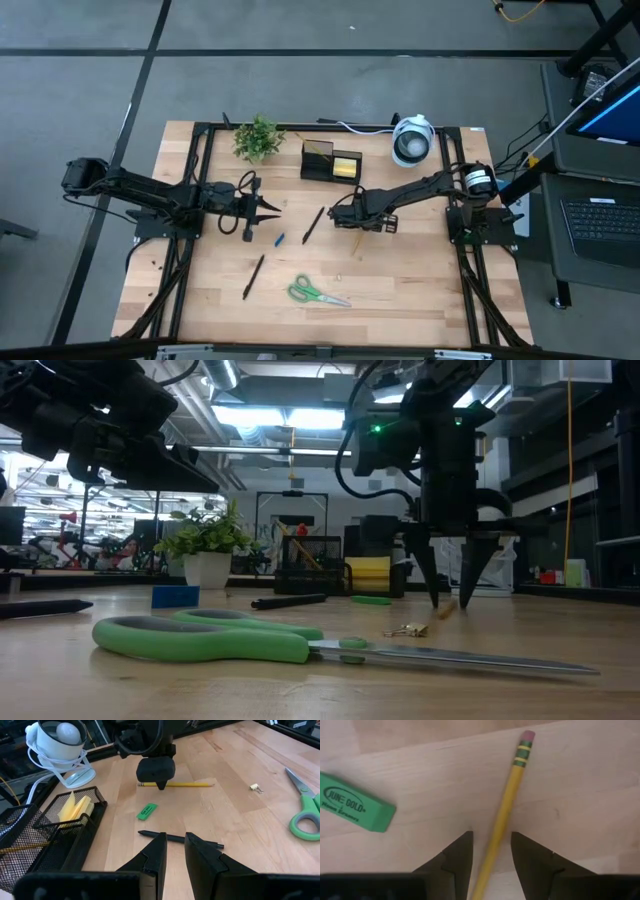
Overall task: Pick and place office supplies into organizer
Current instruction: Put the yellow pencil into the black organizer
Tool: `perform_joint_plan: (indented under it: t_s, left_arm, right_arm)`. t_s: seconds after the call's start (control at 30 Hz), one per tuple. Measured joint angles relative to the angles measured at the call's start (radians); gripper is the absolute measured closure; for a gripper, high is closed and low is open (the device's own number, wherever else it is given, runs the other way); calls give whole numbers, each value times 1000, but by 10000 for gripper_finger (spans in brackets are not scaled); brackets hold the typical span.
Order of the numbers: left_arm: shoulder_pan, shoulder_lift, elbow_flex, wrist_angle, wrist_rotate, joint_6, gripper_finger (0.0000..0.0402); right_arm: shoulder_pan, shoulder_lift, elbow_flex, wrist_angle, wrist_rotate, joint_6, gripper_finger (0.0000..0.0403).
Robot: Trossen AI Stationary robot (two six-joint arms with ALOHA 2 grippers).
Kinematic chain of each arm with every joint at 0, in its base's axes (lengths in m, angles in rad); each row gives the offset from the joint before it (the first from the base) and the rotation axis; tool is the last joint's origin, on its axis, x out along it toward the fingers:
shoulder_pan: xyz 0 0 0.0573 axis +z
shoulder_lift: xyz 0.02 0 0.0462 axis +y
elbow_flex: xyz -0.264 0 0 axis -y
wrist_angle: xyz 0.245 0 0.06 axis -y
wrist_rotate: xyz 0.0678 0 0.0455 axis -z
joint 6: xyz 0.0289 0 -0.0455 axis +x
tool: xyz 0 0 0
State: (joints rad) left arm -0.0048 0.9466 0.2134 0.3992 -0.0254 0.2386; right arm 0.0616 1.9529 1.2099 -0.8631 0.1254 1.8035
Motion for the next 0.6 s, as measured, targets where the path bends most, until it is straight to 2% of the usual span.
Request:
perform_joint_plan:
  t_s: [0.4,0.6]
  left_arm:
    - [0,0,0,0,0,0,339]
    - [0,0,0,0,0,0,339]
  right_arm:
    - [-1,-3,3,-22,-25,-98,265]
    - [-2,-2,2,-25,-36,-165,294]
